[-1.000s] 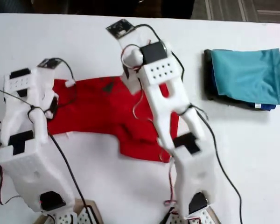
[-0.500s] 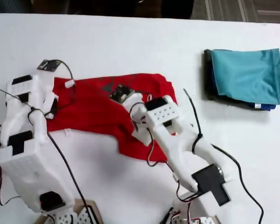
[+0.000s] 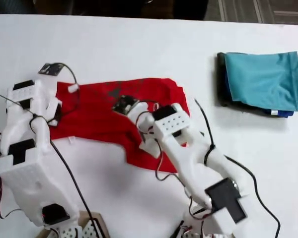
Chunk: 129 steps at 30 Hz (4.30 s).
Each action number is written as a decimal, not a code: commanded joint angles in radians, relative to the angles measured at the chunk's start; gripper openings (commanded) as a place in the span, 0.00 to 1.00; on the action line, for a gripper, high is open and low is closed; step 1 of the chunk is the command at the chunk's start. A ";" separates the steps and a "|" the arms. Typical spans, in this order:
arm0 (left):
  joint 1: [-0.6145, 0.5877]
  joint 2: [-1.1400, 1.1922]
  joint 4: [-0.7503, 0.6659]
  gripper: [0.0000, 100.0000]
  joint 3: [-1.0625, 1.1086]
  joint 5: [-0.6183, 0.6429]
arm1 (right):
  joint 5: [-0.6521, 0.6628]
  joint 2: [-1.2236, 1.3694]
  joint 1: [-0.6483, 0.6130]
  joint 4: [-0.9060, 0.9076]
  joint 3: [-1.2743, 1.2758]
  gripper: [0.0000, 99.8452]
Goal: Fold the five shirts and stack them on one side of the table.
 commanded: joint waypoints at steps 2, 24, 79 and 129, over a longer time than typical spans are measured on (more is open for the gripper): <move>-0.009 0.005 -0.043 0.03 -0.005 0.043 | 0.008 -0.070 -0.044 0.025 0.018 0.19; -0.009 0.005 -0.043 0.03 -0.005 0.048 | 0.055 0.097 0.099 -0.119 -0.068 0.02; -0.003 0.006 0.365 0.03 -0.515 0.049 | 0.052 -0.460 0.070 0.041 -0.132 0.14; -0.005 0.365 0.655 0.02 -1.199 0.051 | -0.199 0.374 0.160 0.590 -1.206 0.02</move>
